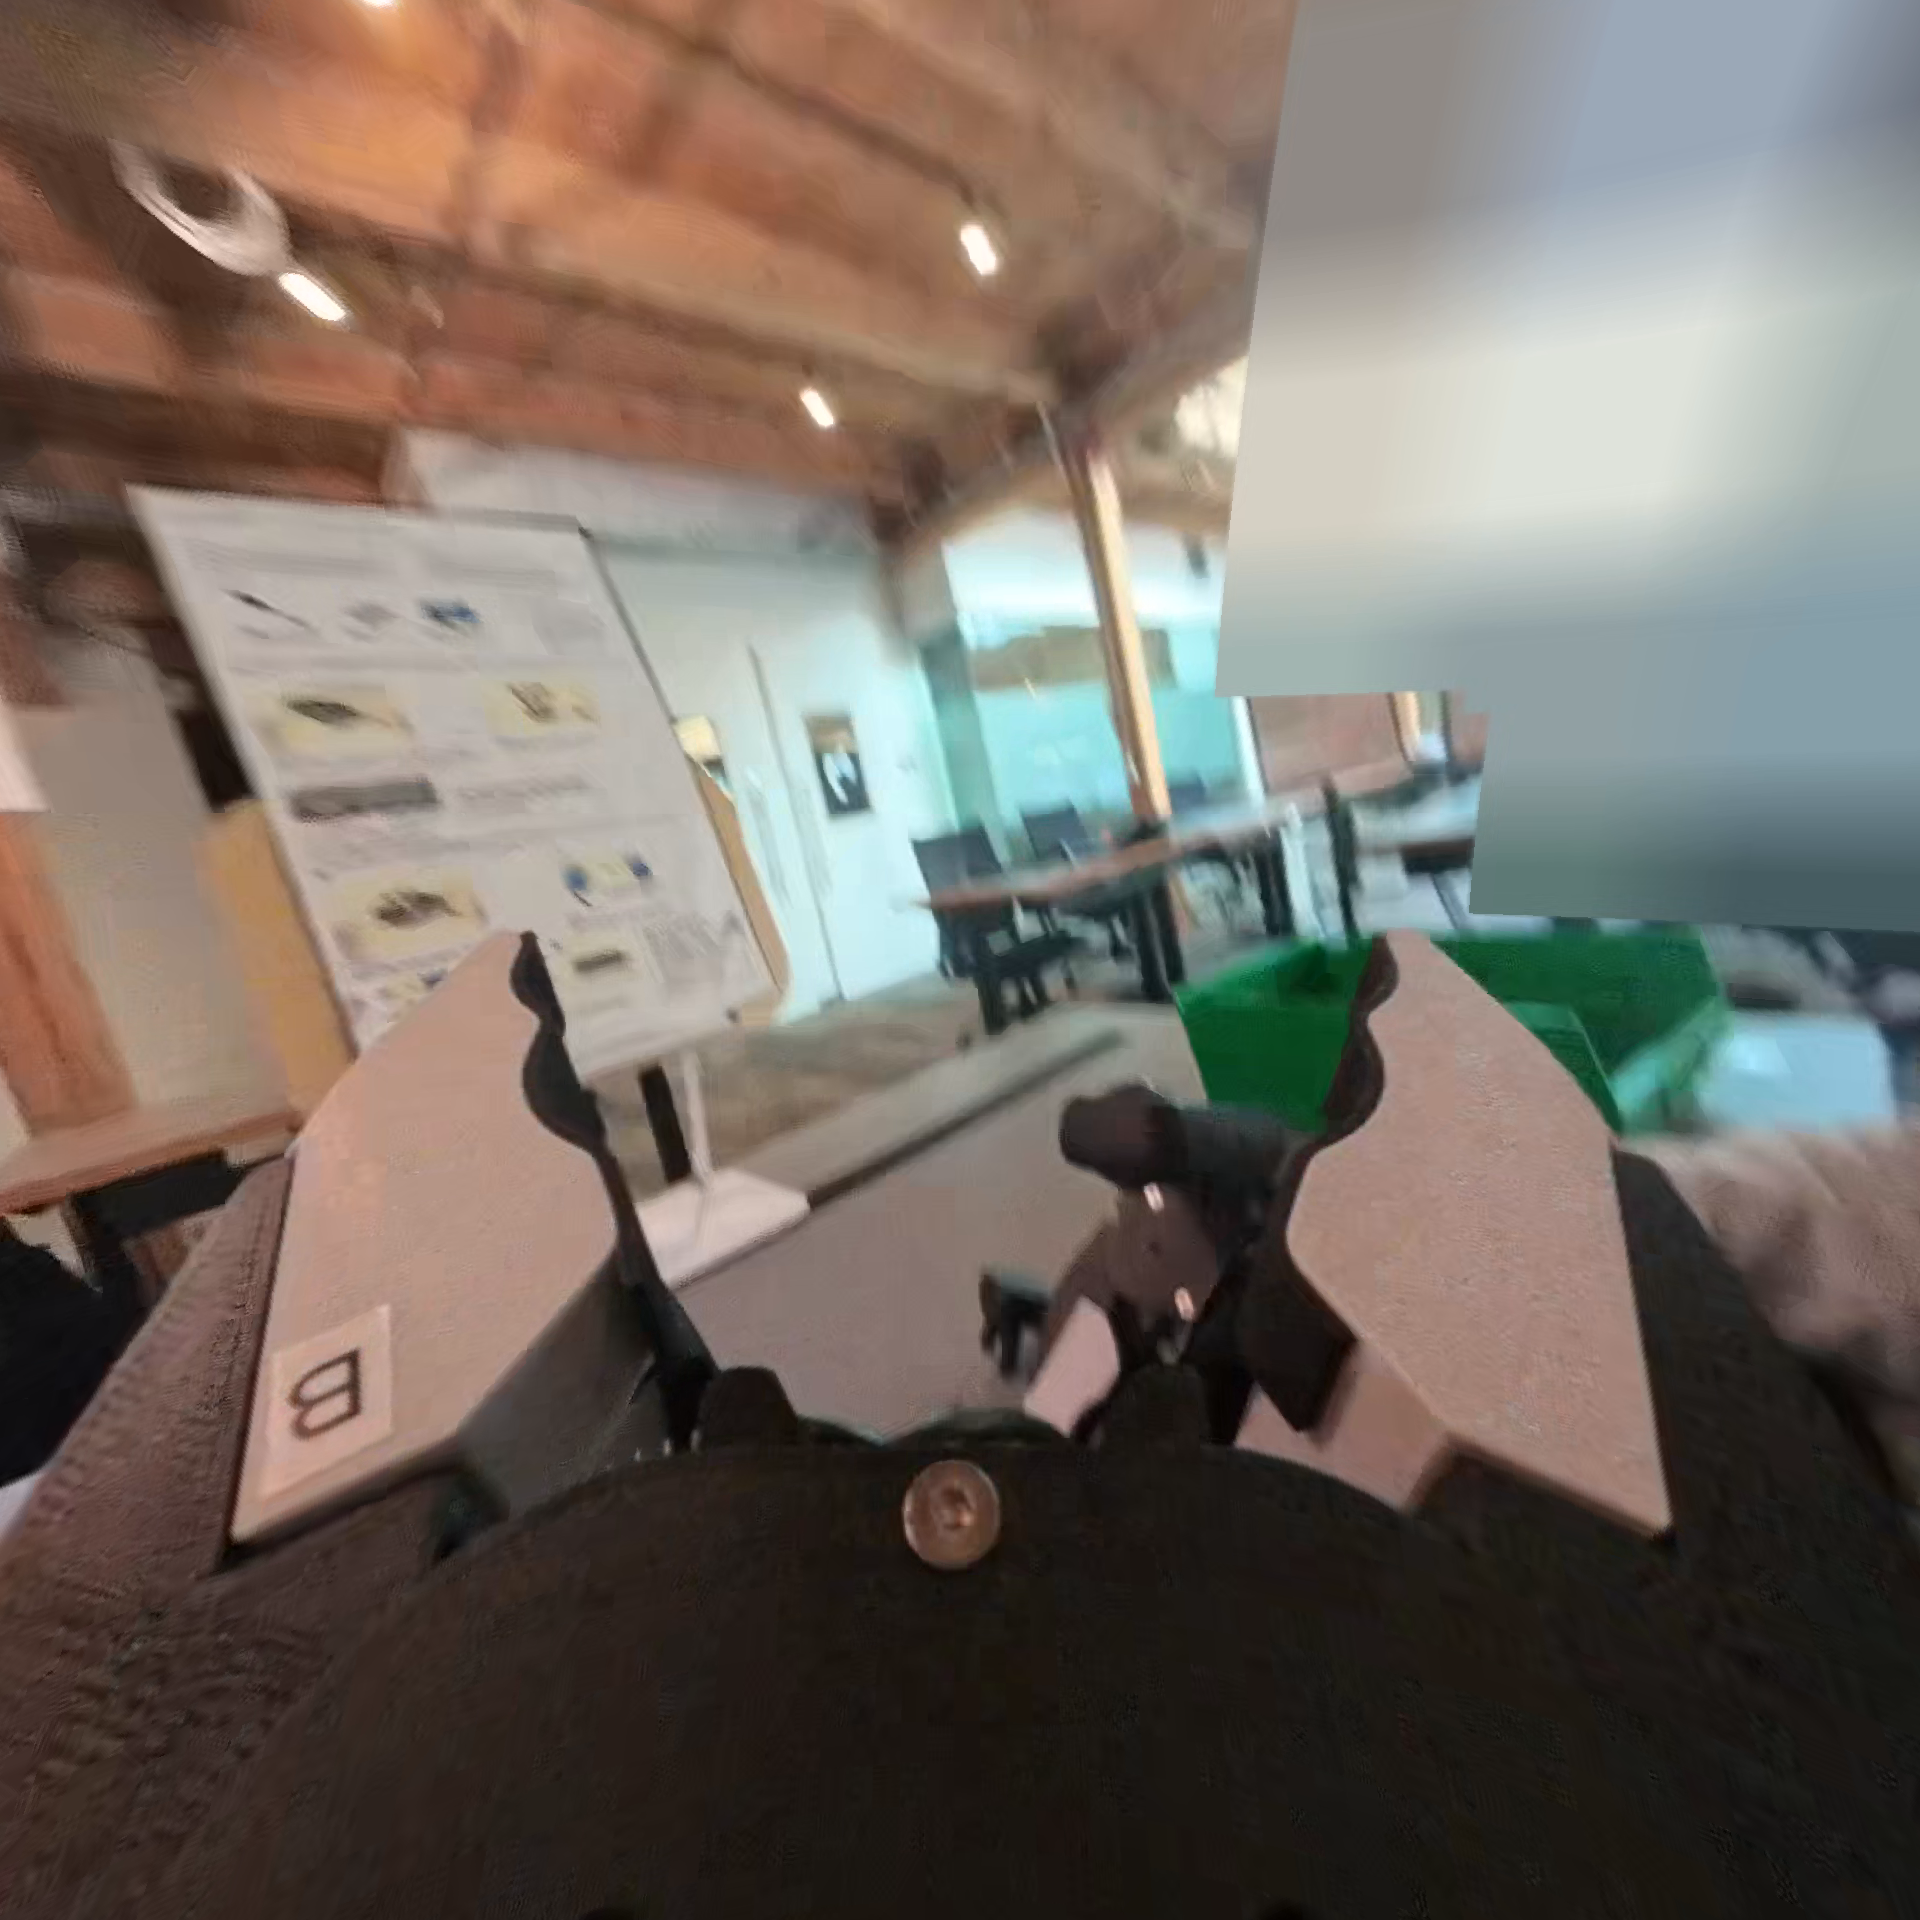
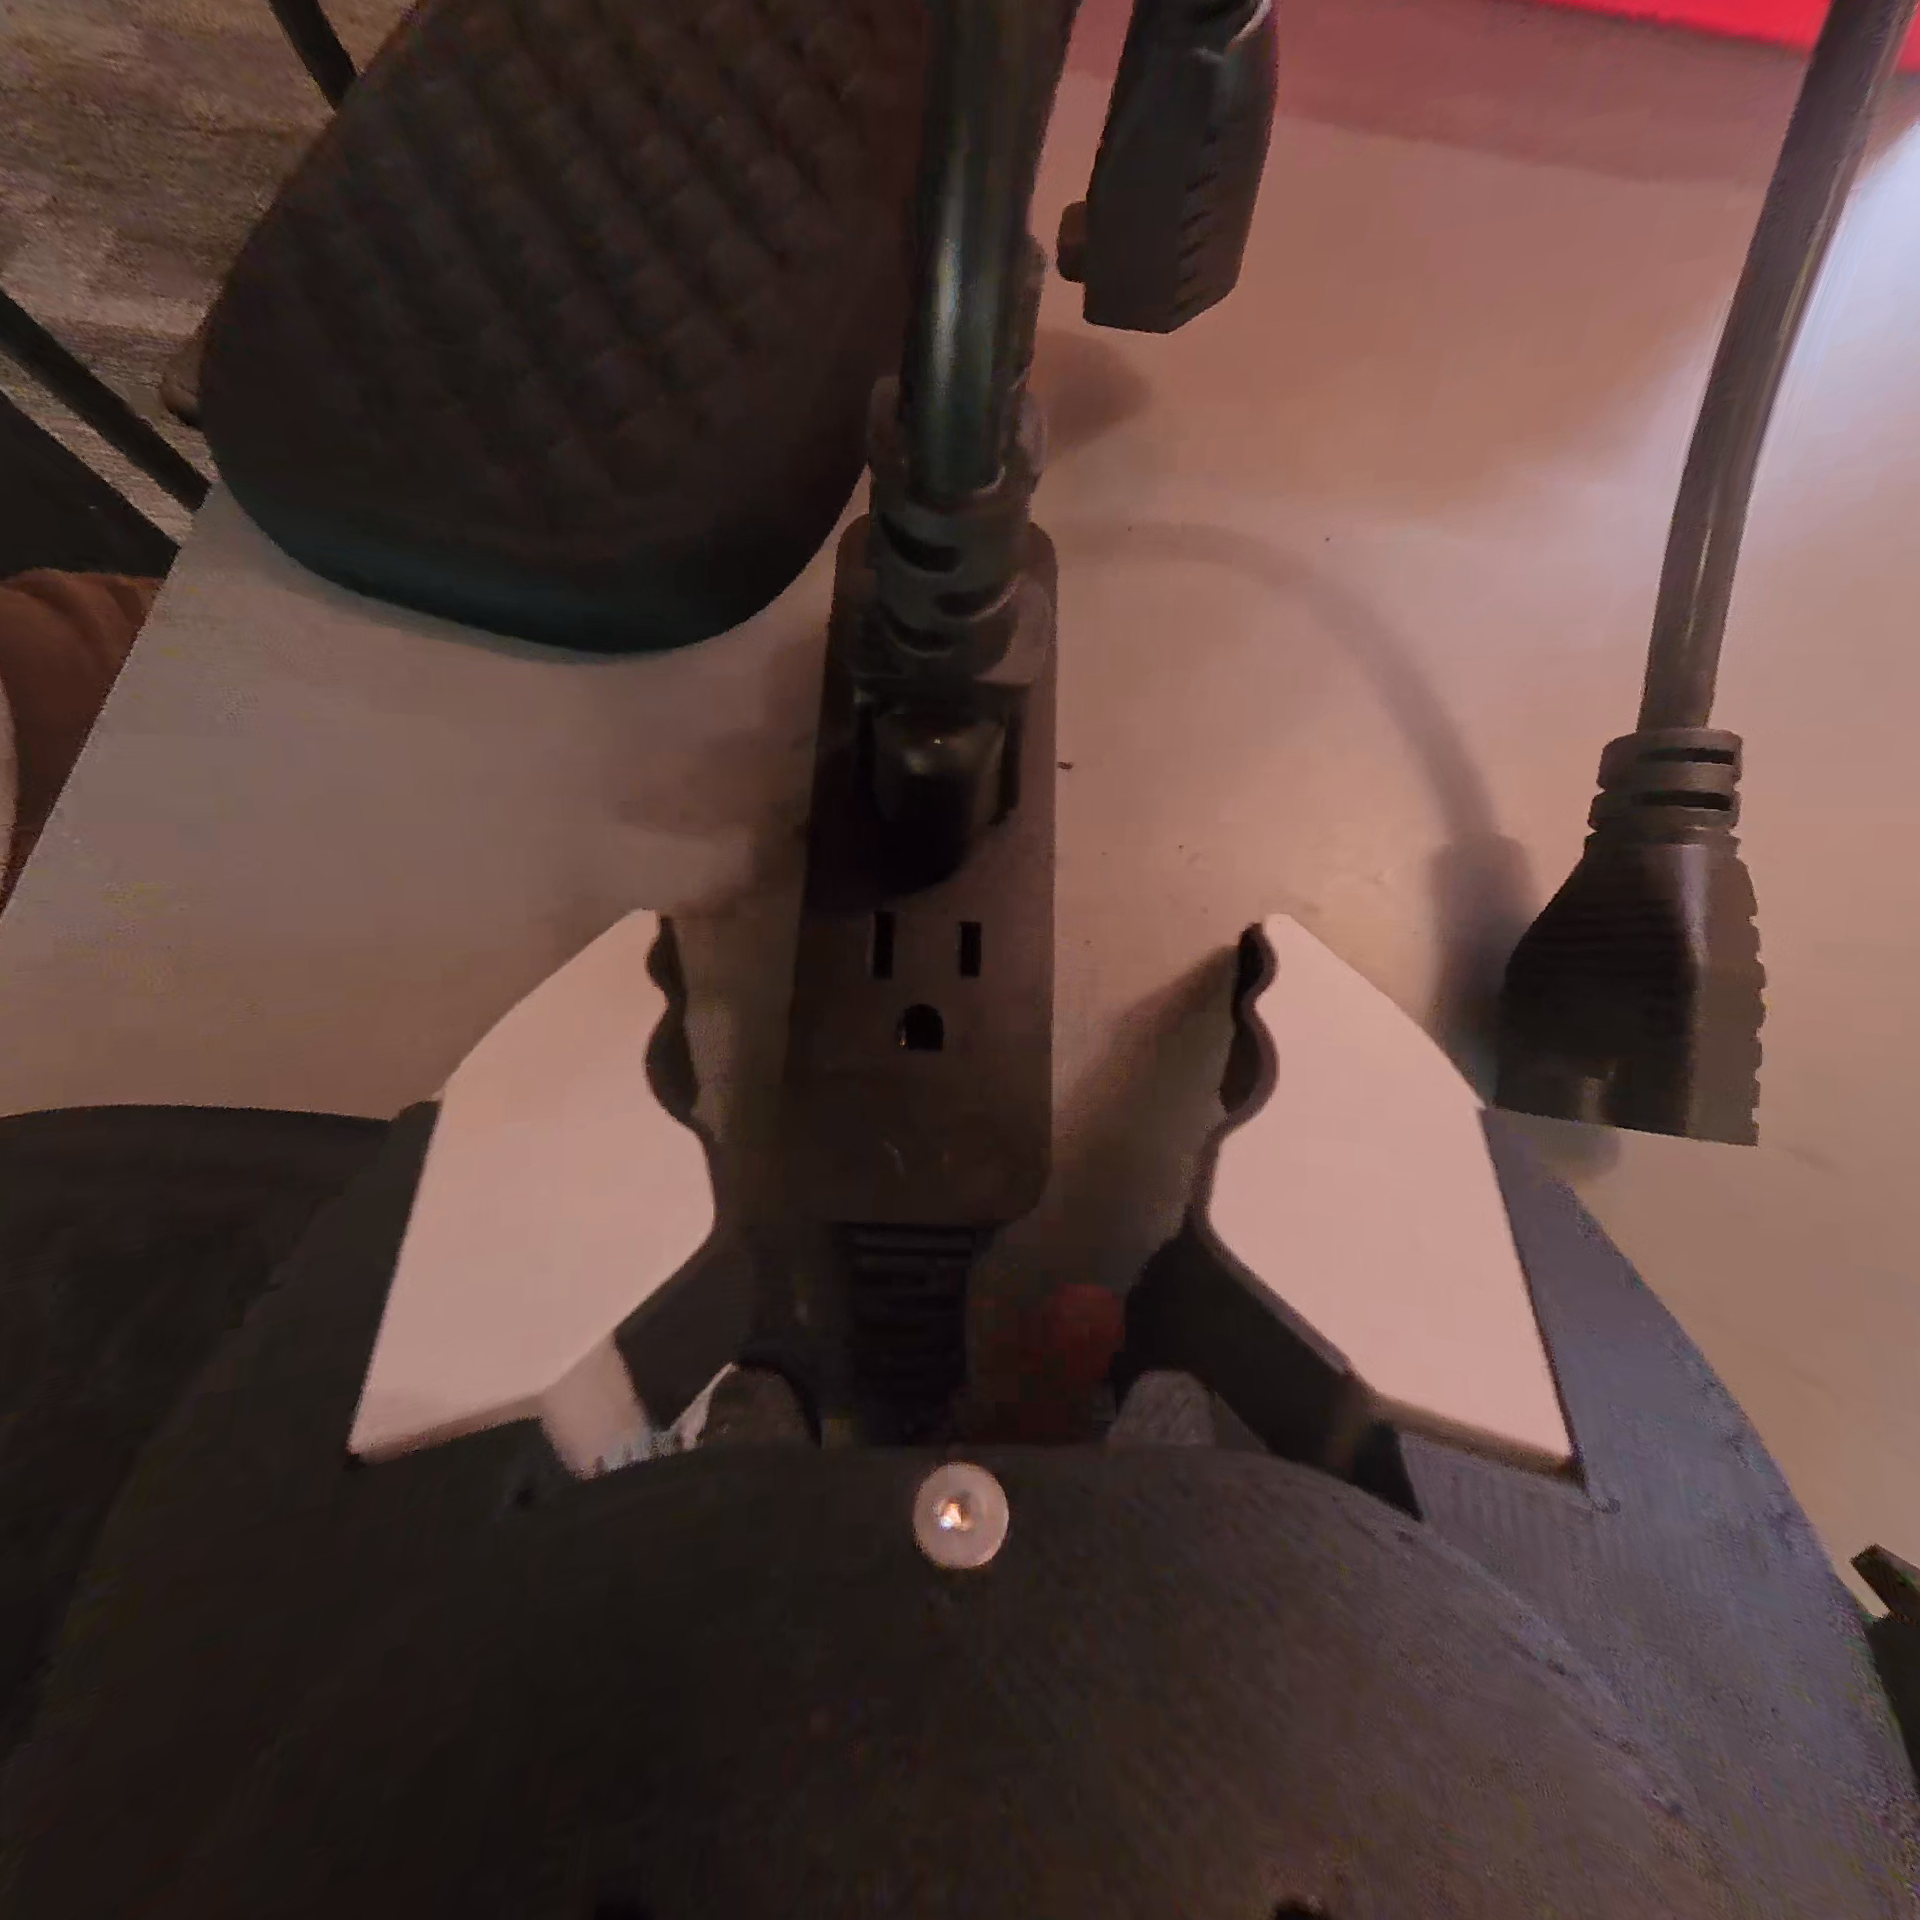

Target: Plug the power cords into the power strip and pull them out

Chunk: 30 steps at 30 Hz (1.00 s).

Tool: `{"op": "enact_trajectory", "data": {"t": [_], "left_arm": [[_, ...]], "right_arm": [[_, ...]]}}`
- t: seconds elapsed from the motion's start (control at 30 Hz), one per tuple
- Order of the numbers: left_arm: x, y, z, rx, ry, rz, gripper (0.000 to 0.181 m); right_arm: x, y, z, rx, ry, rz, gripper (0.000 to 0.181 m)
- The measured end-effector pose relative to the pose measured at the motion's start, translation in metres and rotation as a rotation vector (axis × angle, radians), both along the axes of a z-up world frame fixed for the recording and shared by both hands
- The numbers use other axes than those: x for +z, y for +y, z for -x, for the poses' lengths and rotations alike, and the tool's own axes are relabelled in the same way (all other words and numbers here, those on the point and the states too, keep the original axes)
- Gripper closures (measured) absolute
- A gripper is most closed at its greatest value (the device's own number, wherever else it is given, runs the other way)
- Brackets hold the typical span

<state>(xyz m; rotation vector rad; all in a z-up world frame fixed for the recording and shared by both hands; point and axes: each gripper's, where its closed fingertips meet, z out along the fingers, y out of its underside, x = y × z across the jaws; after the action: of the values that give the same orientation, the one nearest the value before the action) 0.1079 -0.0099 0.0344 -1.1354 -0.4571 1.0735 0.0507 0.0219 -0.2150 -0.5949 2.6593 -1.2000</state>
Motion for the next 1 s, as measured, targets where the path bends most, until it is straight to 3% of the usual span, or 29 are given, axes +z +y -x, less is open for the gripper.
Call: {"op": "enact_trajectory", "data": {"t": [0.07, 0.13, 0.23, 0.37, 0.47, 0.57, 0.67, 0.73, 0.8, 0.87, 1.0], "left_arm": [[0.027, -0.042, -0.023, 0.067, 0.225, -0.322, 0.043], [0.033, -0.074, -0.041, 0.088, 0.324, -0.518, 0.053], [0.030, -0.091, -0.045, 0.148, 0.340, -0.591, 0.056], [0.037, -0.091, -0.051, 0.045, 0.363, -0.656, 0.060], [0.033, -0.083, -0.051, 0.017, 0.330, -0.583, 0.069], [0.017, -0.066, -0.048, 0.086, 0.282, -0.390, 0.072], [-0.010, -0.053, -0.027, 0.297, 0.198, -0.021, 0.072], [-0.042, -0.054, -0.003, 0.472, 0.045, 0.288, 0.072], [-0.063, -0.052, 0.009, 0.541, -0.017, 0.472, 0.072], [-0.069, -0.038, 0.011, 0.456, -0.016, 0.419, 0.073], [-0.055, -0.019, -0.002, 0.131, -0.016, 0.047, 0.092]], "right_arm": [[0.003, -0.001, 0.003, -0.023, -0.021, 0.013, 0.069], [0.009, -0.004, 0.007, -0.050, -0.041, 0.052, 0.058], [0.021, -0.008, 0.017, -0.105, -0.068, 0.136, 0.052], [0.047, -0.011, 0.027, -0.143, -0.067, 0.314, 0.044], [0.065, -0.011, 0.029, -0.159, -0.094, 0.420, 0.036], [0.085, -0.007, 0.024, -0.112, -0.097, 0.514, 0.036], [0.107, 0.000, 0.024, -0.096, -0.088, 0.607, 0.036], [0.127, 0.004, 0.027, -0.105, -0.106, 0.714, 0.036], [0.150, 0.012, 0.031, -0.121, -0.143, 0.856, 0.034], [0.169, 0.021, 0.033, -0.127, -0.180, 1.000, 0.035], [0.184, 0.031, 0.040, -0.152, -0.148, 1.125, 0.036]]}}
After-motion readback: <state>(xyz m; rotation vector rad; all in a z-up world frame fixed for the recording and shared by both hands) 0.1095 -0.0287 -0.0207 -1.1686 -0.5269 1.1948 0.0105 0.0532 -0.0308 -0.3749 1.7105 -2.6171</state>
